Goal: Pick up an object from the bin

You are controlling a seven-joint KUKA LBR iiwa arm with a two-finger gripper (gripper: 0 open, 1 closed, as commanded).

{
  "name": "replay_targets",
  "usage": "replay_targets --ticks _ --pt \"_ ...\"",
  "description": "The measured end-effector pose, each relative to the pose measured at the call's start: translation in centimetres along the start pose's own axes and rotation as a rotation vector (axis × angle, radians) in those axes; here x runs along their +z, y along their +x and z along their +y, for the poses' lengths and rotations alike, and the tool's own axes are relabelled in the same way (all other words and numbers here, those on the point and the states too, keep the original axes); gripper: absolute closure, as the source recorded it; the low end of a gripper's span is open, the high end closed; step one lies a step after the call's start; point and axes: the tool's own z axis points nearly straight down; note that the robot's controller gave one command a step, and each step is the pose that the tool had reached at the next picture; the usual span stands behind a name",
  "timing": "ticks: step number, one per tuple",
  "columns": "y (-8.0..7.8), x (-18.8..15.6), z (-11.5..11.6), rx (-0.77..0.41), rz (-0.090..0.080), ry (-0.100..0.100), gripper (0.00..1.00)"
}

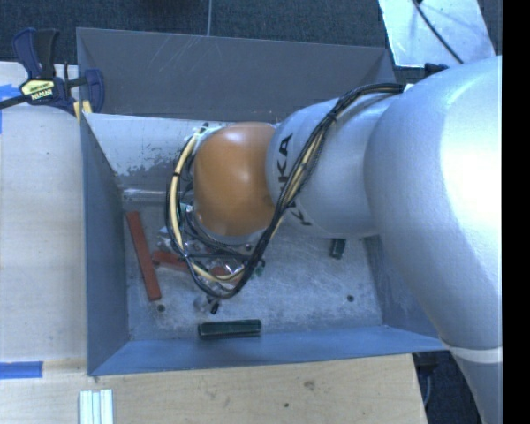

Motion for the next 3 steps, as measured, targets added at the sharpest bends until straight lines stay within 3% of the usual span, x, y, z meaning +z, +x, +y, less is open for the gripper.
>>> replay_targets --ticks 1,2,3 --pt "3.8 -0.3 2.8 -0.018 -0.015 0.007 0.00" --pt "3.8 -0.2 2.9 -0.014 -0.011 0.004 1.00" --pt "2.7 -14.0 4.1 -0.081 -0.014 0.006 1.00"
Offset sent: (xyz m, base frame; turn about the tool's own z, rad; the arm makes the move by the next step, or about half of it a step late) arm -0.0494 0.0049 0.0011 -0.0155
